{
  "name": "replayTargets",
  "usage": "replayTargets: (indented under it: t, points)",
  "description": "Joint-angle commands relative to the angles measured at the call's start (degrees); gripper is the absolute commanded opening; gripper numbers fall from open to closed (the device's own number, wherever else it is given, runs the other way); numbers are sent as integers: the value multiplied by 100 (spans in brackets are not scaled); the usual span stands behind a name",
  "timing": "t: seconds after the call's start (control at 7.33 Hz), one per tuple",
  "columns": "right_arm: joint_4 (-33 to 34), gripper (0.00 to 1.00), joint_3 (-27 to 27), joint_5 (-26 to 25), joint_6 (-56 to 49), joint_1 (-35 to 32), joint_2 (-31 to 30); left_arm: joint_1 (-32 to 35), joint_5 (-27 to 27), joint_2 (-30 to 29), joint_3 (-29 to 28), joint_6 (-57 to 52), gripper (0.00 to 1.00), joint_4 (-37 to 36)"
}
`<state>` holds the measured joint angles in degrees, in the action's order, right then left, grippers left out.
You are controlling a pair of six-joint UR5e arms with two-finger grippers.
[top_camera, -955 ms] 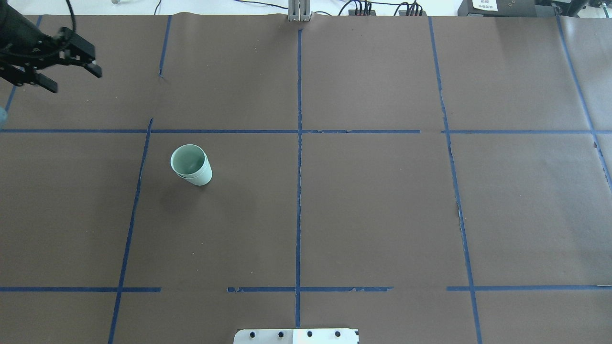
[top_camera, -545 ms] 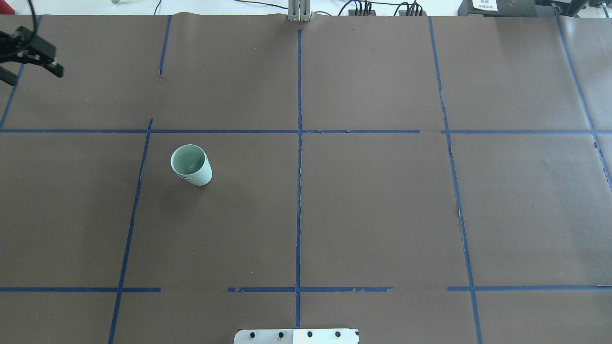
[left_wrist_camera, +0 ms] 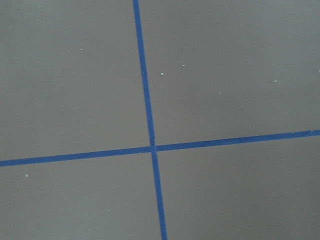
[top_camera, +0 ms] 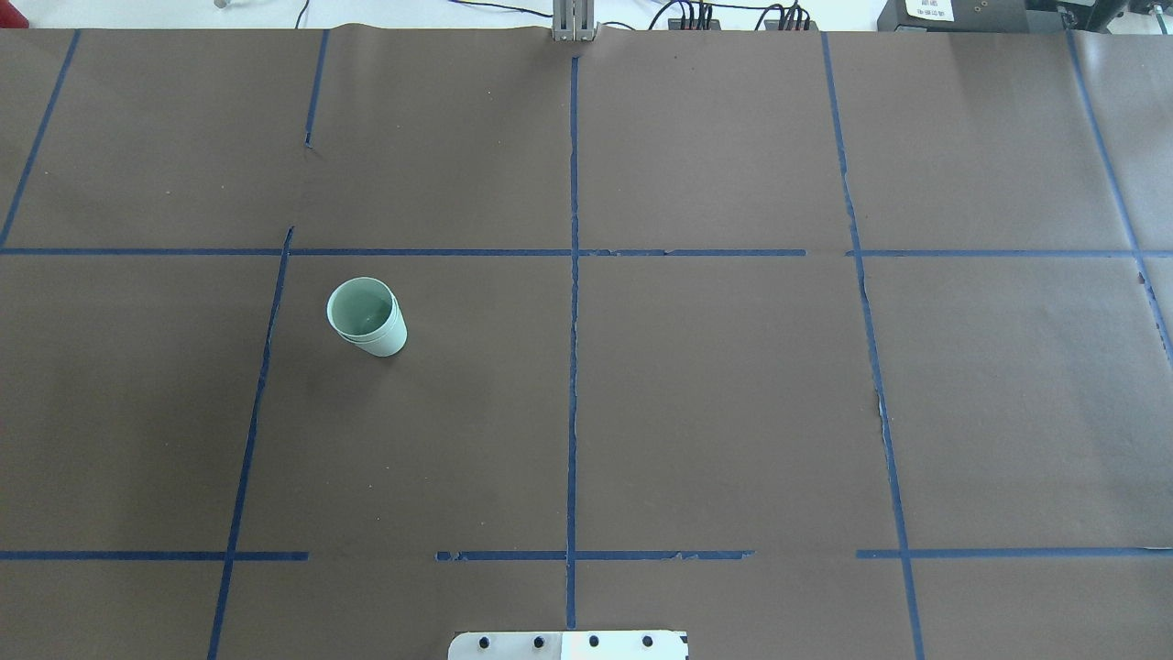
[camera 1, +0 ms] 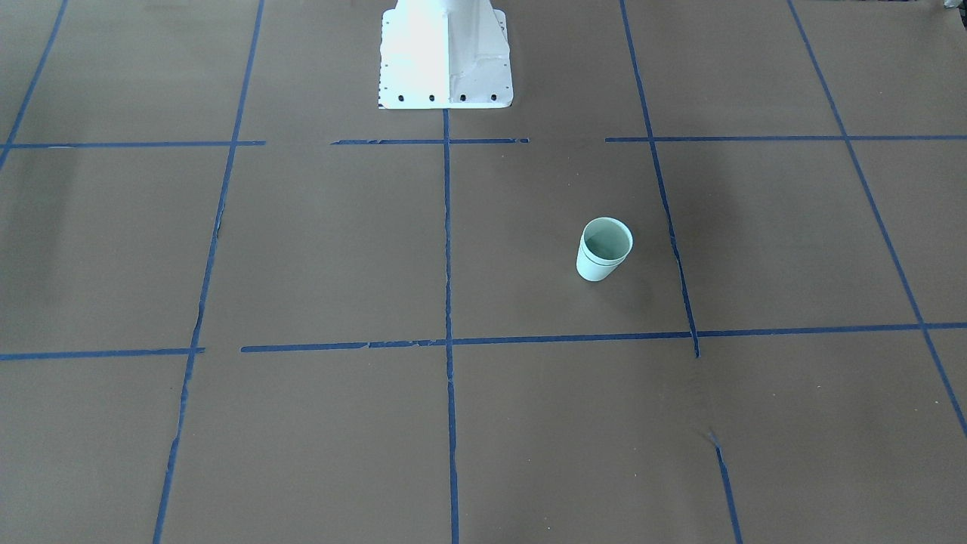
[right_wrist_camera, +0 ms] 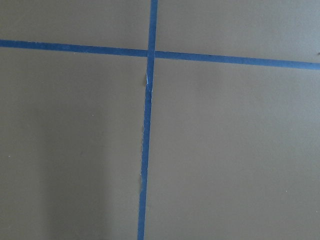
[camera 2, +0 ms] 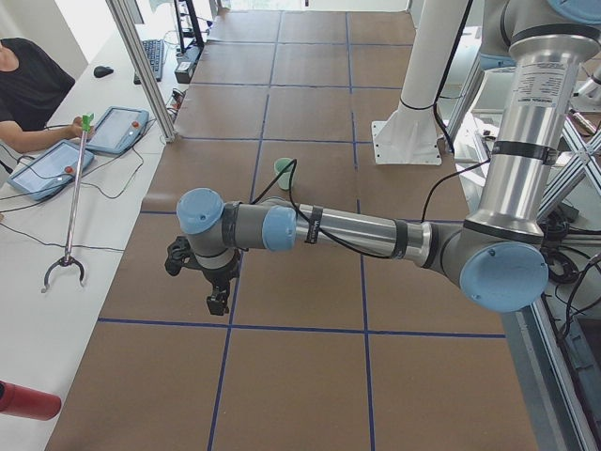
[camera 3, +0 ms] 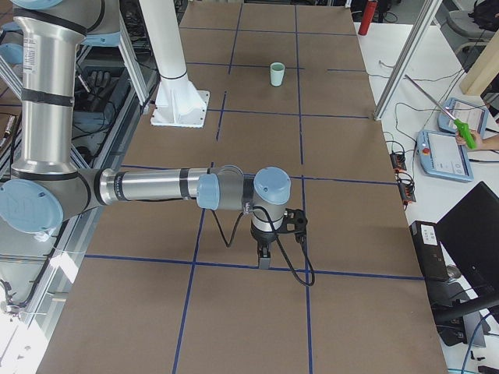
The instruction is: Stack cups
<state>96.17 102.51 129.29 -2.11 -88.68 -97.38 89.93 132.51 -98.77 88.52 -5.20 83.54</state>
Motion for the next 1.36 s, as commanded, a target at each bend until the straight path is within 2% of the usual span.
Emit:
replayTargets:
  t: [0.0,0.41,1.23]
  points:
    - [-2,100,-3,0,0,0,0,95,-41,278,-71,-104,100,22]
    - [7,100,-3,0,0,0,0,297,-15,823,139,-586,100,49]
    - [-2,100,-3,0,0,0,0,315,3,841,122,-587,100,31]
